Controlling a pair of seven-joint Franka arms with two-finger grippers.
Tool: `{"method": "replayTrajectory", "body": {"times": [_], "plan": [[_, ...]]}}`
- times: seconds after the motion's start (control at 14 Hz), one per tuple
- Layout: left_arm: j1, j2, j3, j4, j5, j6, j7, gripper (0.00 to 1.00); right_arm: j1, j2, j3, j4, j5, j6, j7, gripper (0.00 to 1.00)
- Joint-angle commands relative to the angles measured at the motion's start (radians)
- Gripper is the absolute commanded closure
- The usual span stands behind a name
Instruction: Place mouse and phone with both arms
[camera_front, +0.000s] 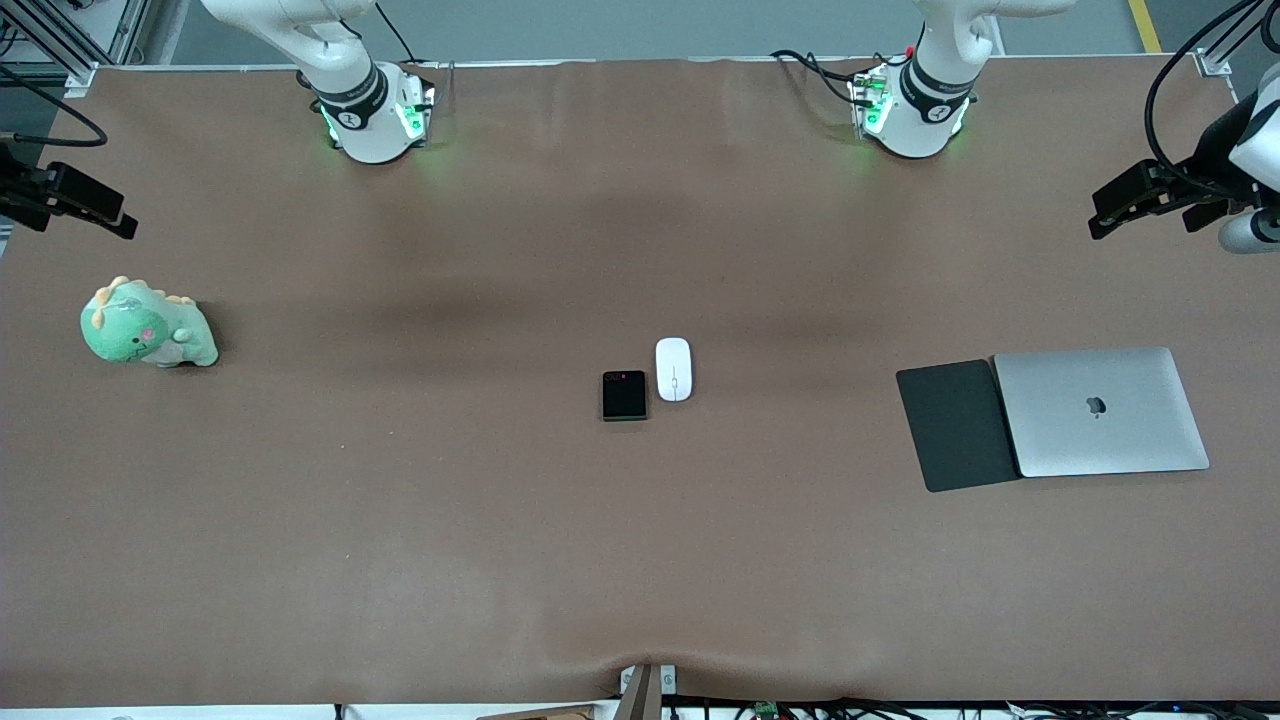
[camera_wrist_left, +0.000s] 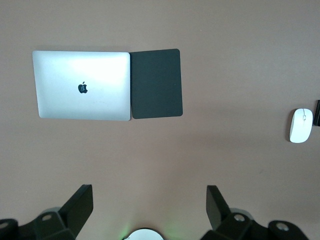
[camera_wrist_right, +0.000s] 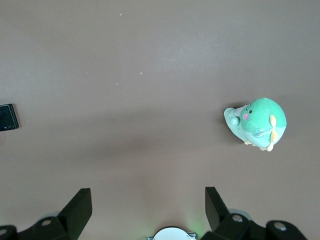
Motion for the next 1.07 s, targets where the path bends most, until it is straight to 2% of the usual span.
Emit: {"method": "replayTrajectory", "body": {"times": [0.0, 0.71, 1.0], "plan": [[-0.003, 0.001, 0.004, 0.014, -0.005, -0.016, 0.002, 0.0, -0.007, -0.001, 0.006, 0.01, -0.002, -0.01, 0.01, 0.0], [-0.006, 0.014, 0.003, 0.015, -0.003, -0.016, -0.009, 0.0, -0.017, -0.001, -0.001, 0.026, -0.004, -0.011, 0.008, 0.0], [-0.022, 0.064, -0.007, 0.033, 0.007, -0.015, -0.016, 0.0, -0.034, -0.003, -0.002, 0.033, -0.002, -0.011, 0.01, 0.0]]}}
